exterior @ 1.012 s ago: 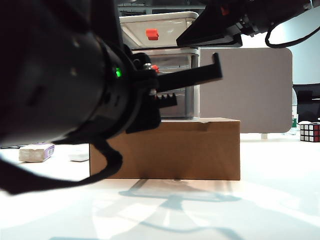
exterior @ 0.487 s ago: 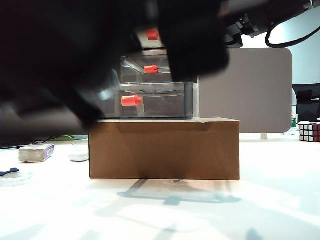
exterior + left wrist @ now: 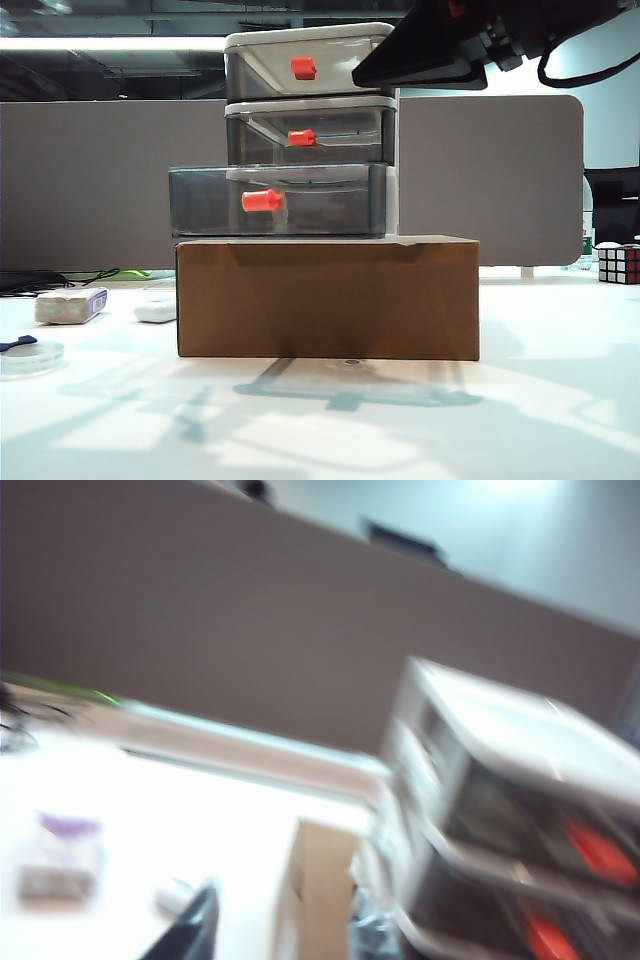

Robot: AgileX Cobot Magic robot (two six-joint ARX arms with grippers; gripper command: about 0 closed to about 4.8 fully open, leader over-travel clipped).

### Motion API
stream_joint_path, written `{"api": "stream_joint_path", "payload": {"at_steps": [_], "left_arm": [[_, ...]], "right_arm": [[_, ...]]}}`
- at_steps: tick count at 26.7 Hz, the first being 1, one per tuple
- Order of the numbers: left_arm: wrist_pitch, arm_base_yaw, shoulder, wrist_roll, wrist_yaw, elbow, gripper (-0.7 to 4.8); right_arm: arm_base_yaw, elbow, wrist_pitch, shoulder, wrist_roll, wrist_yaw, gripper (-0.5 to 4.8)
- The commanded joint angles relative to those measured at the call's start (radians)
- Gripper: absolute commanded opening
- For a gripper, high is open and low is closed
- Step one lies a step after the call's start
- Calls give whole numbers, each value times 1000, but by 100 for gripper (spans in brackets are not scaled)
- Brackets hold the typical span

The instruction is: Open the third layer of the drawer on the table, pick up the transparent tape on the table and put it in, and finally close the drawer.

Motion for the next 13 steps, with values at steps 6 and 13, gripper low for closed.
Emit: {"api": "stream_joint_path", "payload": {"at_steps": [6,13], "left_arm": [[-1057,457,-406,-407,544,65,179],[-1271,1041,-445,-451,1268,81,95]], "right_arm": [[1,7,9,-5,23,-8,-5],[1,7,8,-4,23,-7,-5]]}}
